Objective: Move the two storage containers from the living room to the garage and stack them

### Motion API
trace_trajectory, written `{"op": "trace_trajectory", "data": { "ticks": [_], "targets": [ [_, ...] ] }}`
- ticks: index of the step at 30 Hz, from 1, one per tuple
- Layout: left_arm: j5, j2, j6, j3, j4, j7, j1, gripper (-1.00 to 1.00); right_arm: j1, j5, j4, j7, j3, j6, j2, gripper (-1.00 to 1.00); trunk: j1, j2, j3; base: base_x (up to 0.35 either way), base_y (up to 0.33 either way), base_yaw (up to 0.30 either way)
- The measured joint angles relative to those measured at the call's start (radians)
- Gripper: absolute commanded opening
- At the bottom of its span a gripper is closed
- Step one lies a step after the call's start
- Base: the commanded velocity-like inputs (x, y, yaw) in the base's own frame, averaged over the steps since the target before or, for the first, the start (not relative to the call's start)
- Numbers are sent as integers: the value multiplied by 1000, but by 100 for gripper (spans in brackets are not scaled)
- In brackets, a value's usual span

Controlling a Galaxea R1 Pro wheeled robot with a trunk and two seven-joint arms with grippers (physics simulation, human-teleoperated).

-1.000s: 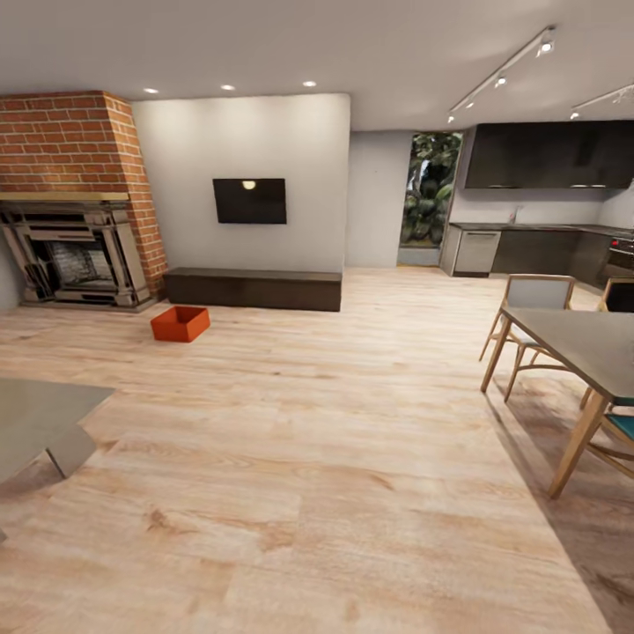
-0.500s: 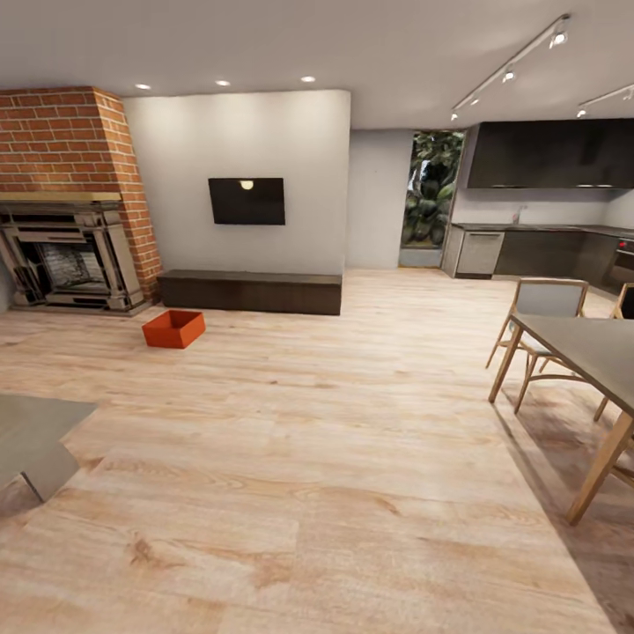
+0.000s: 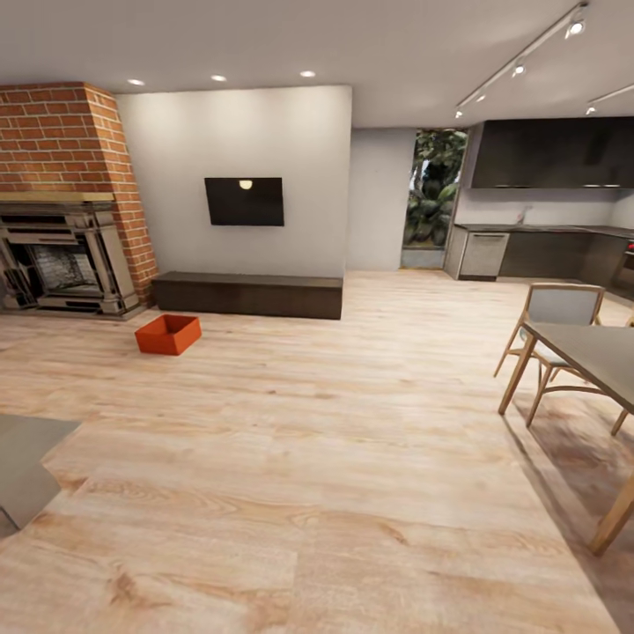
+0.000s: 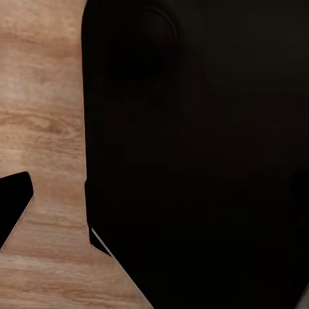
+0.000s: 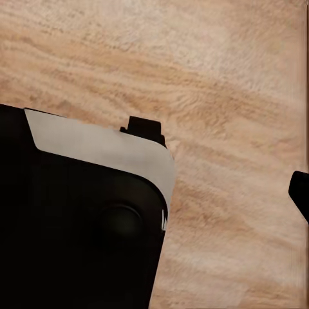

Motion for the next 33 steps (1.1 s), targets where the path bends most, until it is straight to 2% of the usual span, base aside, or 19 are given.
{"op": "trace_trajectory", "data": {
  "ticks": [20,33],
  "targets": [
    [0,0,0,0,0,0,0,100,0,0,0,0,0,4,1,100,0,0,0,323,0,3],
    [0,0,0,0,0,0,0,100,0,0,0,0,0,2,1,100,0,0,0,322,0,183]
  ]
}}
